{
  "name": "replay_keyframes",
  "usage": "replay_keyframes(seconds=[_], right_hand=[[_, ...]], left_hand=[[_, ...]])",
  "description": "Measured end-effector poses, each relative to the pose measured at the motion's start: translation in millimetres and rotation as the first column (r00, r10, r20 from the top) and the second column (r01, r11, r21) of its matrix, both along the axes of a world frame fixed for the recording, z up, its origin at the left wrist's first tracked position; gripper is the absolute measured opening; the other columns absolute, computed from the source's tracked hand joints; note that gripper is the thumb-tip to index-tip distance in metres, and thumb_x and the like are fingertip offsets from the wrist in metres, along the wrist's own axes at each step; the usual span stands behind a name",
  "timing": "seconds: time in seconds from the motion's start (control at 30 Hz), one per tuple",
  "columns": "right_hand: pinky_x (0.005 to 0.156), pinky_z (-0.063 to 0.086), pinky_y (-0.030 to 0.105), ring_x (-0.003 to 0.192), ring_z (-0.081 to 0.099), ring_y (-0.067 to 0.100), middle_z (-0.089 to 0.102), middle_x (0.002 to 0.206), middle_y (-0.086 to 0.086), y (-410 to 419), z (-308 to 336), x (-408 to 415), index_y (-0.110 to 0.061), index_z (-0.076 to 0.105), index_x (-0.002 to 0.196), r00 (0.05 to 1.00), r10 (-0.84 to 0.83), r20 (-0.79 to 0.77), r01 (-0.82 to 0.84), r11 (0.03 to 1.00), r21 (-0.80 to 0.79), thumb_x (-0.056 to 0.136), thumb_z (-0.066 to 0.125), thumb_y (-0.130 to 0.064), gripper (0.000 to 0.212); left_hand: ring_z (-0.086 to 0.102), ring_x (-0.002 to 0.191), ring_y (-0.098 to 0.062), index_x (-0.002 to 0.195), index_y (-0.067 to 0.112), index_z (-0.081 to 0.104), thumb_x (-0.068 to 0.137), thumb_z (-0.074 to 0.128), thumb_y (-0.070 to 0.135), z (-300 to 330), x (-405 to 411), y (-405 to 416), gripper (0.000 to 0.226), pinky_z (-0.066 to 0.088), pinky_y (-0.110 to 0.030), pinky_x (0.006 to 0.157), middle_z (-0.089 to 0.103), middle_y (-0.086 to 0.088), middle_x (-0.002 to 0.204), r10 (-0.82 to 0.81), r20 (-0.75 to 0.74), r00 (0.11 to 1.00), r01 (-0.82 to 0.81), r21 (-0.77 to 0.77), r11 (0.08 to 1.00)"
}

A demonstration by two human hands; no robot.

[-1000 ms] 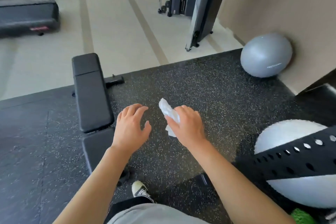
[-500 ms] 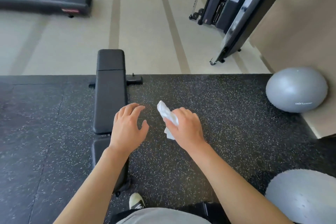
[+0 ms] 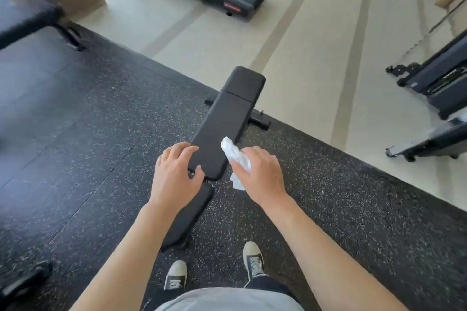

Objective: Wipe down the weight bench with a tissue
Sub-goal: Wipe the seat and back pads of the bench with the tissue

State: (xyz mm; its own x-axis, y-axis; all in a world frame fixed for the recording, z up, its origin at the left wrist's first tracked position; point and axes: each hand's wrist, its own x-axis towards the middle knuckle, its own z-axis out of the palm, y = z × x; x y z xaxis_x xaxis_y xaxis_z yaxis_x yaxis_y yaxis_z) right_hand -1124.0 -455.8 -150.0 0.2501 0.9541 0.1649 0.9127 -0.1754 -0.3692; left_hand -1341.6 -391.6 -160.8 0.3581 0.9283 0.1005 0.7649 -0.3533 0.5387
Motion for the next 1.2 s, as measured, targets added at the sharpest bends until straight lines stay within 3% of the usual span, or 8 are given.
replay_keyframes(seconds=[0.33, 0.67, 0.93, 1.2], right_hand=[[0.075, 0.048, 0.044, 0.079, 0.059, 0.023, 0.062, 0.085, -0.003, 47, -31, 45, -0.021, 0.069, 0.105, 0.885, 0.465, -0.028, -0.466, 0.883, -0.056, 0.097, 0.051, -0.053, 0.037], [0.071, 0.05, 0.045, 0.073, 0.056, 0.023, 0.058, 0.079, -0.003, 34, -64, -2, -0.024, 0.07, 0.113, 0.772, 0.633, -0.06, -0.636, 0.767, -0.083, 0.094, 0.062, -0.047, 0.031], [0.073, 0.05, 0.045, 0.074, 0.054, 0.02, 0.052, 0.077, -0.006, 29, -130, -61, -0.029, 0.07, 0.118, 0.693, 0.712, -0.11, -0.72, 0.68, -0.136, 0.096, 0.054, -0.054, 0.037], [0.072, 0.048, 0.044, 0.071, 0.05, 0.017, 0.047, 0.073, -0.008, 37, -252, -130, -0.034, 0.069, 0.122, 0.625, 0.766, -0.147, -0.78, 0.621, -0.08, 0.101, 0.048, -0.054, 0.036]], left_hand=[[0.05, 0.13, -0.028, 0.134, 0.018, 0.062, 0.09, 0.072, 0.022, -6, 29, -68, 0.046, 0.042, -0.048, 0.111, 0.058, -0.002, 0.139, 0.441, -0.058, 0.895, -0.443, -0.014, 0.896], [0.052, 0.128, -0.028, 0.134, 0.015, 0.063, 0.088, 0.073, 0.023, -42, -18, -133, 0.048, 0.043, -0.051, 0.111, 0.06, -0.005, 0.136, 0.602, -0.132, 0.787, -0.607, 0.007, 0.795], [0.054, 0.125, -0.028, 0.132, 0.014, 0.064, 0.087, 0.074, 0.023, -131, -67, -149, 0.048, 0.044, -0.05, 0.109, 0.061, -0.004, 0.133, 0.646, -0.091, 0.758, -0.65, -0.028, 0.759], [0.054, 0.128, -0.026, 0.134, 0.016, 0.064, 0.086, 0.072, 0.024, -270, -98, -151, 0.049, 0.045, -0.049, 0.11, 0.061, -0.002, 0.134, 0.707, -0.027, 0.707, -0.707, -0.062, 0.705]])
